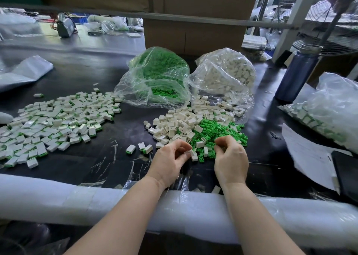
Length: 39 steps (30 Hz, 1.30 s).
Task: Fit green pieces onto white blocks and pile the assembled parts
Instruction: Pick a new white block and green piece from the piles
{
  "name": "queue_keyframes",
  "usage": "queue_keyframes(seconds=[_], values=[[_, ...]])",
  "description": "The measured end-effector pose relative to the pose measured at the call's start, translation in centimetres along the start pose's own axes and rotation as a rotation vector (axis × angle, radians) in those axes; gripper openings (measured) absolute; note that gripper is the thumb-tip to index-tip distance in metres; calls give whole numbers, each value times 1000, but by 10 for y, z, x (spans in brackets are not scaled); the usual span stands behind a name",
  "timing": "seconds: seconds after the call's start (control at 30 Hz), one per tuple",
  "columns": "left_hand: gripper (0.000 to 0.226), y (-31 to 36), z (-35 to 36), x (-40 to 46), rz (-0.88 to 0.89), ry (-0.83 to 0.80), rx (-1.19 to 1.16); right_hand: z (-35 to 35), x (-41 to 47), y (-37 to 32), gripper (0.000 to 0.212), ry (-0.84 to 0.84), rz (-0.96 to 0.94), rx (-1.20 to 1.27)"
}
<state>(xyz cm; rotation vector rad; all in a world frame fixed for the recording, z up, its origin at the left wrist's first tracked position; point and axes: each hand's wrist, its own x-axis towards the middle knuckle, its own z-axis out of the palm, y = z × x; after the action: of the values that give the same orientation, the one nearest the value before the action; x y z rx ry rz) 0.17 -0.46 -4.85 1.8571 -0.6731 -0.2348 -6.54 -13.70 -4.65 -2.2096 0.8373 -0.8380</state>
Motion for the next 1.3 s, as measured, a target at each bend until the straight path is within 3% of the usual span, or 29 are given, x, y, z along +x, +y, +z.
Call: queue_keyframes(seconds=[0.13, 0.3, 0.6, 1.0, 1.3], values=[[22, -1, 0, 1, -24, -4, -56, -2, 0, -1, 20, -26, -33, 141], [19, -1, -1, 1, -36, 2, -79, -2, -1, -4, 12, -83, -81, 334], [15, 0, -2, 0, -9, -12, -98, -3, -3, -9, 23, -301, -27, 622], [8, 2, -3, 1, -18, -28, -112, -3, -5, -11, 22, -394, -40, 538], [21, 1, -3, 0, -33, -20, -205, -5, -6, -11, 20, -474, 7, 572]])
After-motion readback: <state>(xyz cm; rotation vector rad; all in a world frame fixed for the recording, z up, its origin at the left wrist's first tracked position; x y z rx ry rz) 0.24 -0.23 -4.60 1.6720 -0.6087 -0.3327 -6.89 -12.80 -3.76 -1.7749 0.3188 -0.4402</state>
